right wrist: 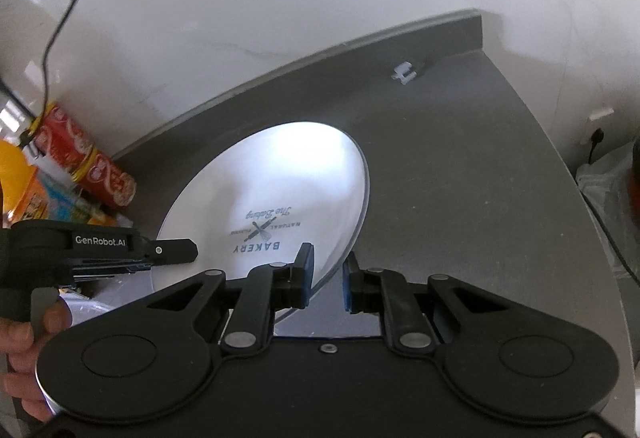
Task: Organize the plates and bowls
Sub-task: 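Close both grippers on the 'Bakery' plate rim and lift it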
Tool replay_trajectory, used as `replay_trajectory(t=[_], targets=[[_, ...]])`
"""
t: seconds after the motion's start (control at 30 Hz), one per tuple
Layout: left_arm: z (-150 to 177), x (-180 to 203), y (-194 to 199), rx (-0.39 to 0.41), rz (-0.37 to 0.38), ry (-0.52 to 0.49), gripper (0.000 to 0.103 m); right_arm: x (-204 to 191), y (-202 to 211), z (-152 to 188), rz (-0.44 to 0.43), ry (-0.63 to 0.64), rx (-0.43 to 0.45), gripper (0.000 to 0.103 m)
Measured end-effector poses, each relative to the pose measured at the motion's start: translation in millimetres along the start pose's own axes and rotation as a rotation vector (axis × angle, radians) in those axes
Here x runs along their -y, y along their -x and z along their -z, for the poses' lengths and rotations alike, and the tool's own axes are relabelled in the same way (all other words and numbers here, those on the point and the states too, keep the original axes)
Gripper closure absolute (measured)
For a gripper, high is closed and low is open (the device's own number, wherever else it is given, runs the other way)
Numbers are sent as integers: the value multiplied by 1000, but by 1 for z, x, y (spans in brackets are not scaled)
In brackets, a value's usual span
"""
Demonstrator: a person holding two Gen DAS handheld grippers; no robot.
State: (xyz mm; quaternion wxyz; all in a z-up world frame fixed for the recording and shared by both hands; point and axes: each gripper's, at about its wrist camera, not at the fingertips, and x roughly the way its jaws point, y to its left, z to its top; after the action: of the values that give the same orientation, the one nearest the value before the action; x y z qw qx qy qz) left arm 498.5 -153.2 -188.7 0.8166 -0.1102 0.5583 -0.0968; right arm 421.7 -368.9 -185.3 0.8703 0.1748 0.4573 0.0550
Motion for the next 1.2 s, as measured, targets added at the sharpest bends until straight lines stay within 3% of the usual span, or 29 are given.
replay_trajectory(t=[0.6,1.2], targets=[[12,-19,80,87,36,62,90,-47,56,-9,-33,122,54,89],[23,-92,148,139,104,124,92,-132,83,16,-29,193,104,89]])
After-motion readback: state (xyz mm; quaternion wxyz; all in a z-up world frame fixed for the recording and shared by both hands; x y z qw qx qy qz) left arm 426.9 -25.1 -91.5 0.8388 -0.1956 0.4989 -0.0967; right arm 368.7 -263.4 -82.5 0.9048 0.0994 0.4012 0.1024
